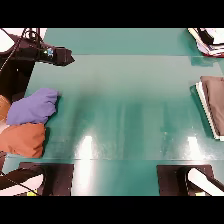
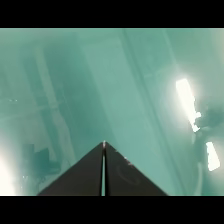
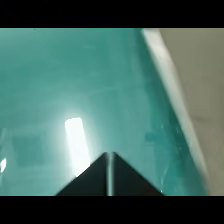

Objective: Fold the shirts.

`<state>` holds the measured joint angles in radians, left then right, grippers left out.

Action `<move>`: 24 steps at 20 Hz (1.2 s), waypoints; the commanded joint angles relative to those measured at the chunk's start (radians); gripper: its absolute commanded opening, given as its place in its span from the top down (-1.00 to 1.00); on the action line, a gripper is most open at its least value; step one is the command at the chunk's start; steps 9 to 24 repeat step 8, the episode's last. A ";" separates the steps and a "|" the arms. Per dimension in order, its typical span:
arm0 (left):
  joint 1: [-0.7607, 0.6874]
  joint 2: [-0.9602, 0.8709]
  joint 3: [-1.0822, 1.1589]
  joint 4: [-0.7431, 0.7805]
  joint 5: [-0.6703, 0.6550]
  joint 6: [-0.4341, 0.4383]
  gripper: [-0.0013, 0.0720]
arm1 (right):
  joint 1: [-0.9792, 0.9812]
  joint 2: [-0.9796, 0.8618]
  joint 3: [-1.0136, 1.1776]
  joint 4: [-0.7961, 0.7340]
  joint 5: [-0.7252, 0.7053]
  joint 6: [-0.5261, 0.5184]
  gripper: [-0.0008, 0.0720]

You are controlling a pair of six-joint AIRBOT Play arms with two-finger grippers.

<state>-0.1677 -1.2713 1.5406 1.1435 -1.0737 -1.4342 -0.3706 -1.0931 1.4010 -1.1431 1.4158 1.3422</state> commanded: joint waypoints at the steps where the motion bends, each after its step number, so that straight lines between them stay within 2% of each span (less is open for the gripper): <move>1: 0.000 0.000 0.001 0.000 0.036 -0.002 0.90 | 0.190 0.010 0.000 0.014 -0.036 -0.027 0.93; 6: 0.000 0.000 0.001 0.000 0.070 -0.002 0.90 | 0.288 0.008 0.000 0.015 -0.052 -0.027 0.93; 24: 0.000 0.000 0.001 0.000 0.075 -0.002 0.90 | 0.287 0.008 0.000 0.015 -0.051 -0.027 0.93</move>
